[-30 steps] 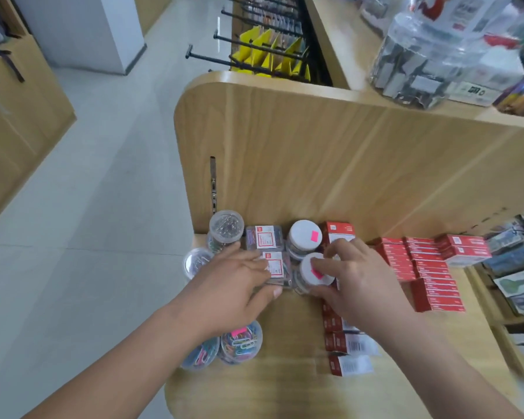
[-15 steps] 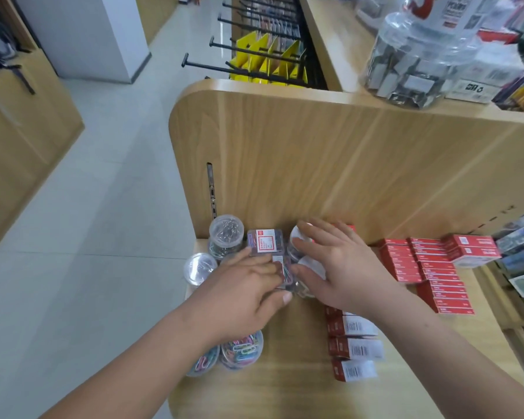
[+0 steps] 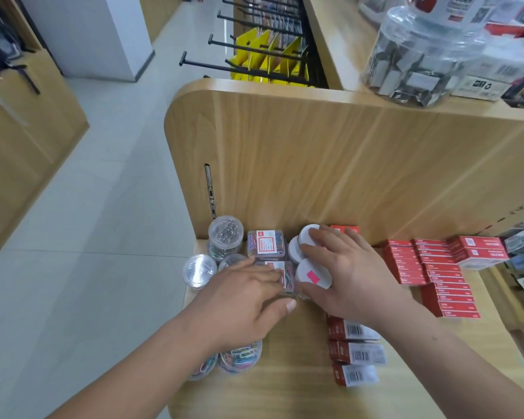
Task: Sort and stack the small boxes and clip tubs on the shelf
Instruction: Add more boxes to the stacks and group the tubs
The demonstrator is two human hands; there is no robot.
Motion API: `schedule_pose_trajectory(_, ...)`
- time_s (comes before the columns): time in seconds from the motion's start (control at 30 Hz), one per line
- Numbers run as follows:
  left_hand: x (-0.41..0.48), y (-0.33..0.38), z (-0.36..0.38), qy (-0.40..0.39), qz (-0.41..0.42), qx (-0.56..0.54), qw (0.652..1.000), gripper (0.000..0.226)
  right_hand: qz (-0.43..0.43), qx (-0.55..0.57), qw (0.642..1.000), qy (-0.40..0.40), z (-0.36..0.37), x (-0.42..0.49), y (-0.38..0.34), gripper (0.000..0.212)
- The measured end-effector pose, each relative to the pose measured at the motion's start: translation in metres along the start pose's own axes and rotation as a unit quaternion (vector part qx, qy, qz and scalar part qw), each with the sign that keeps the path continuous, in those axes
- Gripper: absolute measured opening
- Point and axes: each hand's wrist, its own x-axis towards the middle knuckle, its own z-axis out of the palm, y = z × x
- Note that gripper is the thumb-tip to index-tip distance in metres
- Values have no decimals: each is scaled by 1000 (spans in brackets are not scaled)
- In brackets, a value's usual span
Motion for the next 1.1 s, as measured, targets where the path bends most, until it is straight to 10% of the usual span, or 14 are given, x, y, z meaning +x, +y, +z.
schedule_pose_trajectory(0.3, -16, -18, -4, 120, 1, -96, 988, 22, 8, -41, 999, -11, 24, 9, -23, 83)
schedule_pose_trajectory(0.5, -38, -25, 2, 201, -47, -148, 967, 15, 10, -36, 998, 49, 35, 7, -29, 63)
schedule_pose_trajectory(1.1, -26, -26, -10, 149, -64, -28, 986, 24, -16, -38, 999, 33, 34, 10, -33, 44)
